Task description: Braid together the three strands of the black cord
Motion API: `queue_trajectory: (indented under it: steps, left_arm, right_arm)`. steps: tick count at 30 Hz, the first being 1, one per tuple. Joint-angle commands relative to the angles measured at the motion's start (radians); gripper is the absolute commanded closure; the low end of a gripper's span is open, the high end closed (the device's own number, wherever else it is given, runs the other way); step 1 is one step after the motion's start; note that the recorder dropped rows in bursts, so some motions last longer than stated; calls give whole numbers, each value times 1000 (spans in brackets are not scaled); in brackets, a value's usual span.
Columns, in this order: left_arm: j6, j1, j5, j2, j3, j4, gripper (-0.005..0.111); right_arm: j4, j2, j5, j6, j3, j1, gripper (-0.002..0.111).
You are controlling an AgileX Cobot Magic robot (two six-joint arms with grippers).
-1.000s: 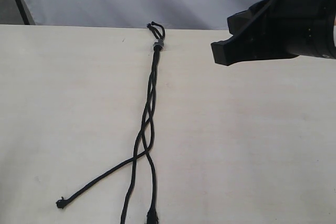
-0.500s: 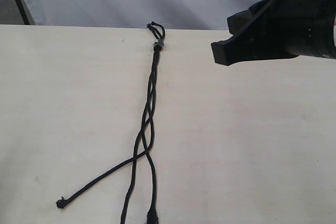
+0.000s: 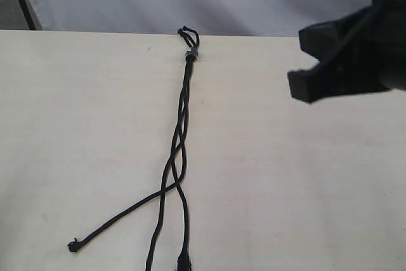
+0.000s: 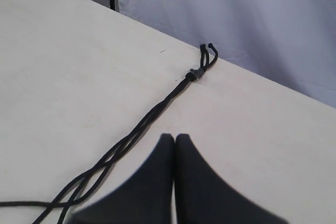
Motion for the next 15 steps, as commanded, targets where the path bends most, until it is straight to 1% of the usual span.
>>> queue_trajectory:
  steps: [1,7,12,15]
  left_arm:
    - [-6,2,-3,-4,3,2,107]
    - [-6,2,-3,-4,3,2,107]
    - [-6,2,-3,-4,3,2,107]
    - [-6,2,-3,-4,3,2,107]
  right_arm:
    - [0,-142,-132,66,197,-5,108]
    - [2,-372,-321,68,469,-5,108]
    - [2,-535,-344,68,635,-5,108]
    - [2,-610,-344,68,701,-5,108]
